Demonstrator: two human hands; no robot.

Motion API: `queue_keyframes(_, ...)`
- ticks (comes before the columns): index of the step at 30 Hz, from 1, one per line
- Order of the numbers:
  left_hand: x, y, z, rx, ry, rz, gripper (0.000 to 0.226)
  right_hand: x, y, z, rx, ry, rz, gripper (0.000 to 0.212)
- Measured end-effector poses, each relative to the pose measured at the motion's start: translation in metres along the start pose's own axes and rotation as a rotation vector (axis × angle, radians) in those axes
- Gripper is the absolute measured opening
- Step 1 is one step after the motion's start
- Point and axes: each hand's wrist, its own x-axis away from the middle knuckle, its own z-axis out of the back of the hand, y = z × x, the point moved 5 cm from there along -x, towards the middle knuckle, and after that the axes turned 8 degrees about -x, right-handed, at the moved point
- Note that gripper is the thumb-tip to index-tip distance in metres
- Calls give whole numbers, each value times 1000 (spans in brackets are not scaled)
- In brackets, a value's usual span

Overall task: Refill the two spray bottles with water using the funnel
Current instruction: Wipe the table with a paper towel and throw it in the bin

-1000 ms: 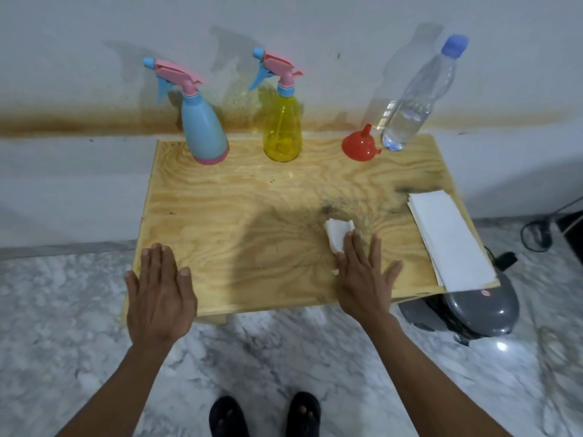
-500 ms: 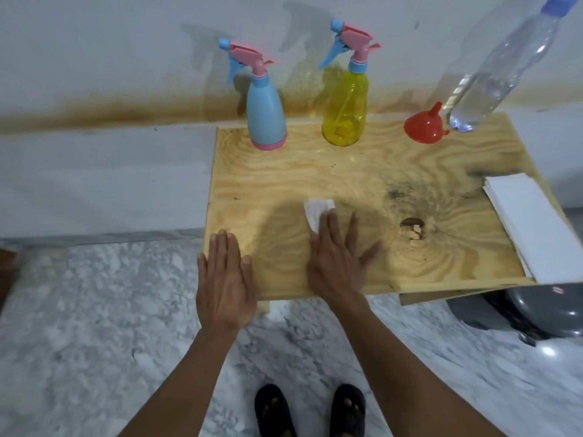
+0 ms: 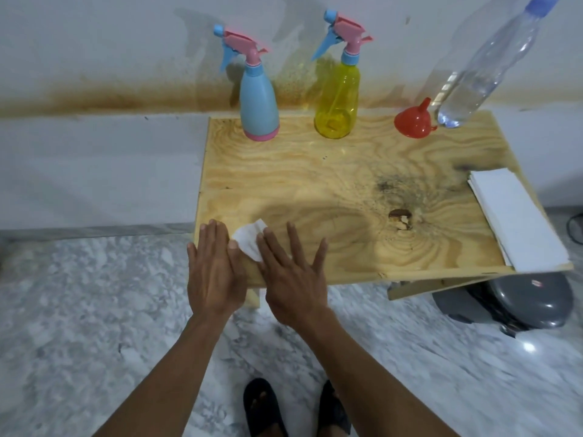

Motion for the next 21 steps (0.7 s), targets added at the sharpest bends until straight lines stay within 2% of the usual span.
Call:
queue_keyframes(4, 12, 16, -8, -162, -53, -60, 70, 21, 41, 11, 5, 59, -113, 58)
queue_keyframes(8, 21, 26, -17, -216, -78, -57, 72, 41, 97, 27, 45, 81, -232, 55)
queue_keyframes(14, 30, 36, -18, -216, -95, -28, 73, 68, 164, 48, 57, 86, -387, 57)
queue_keyframes(21, 44, 57, -14, -144, -170, -14, 82, 91, 194, 67, -103, 36, -474, 53)
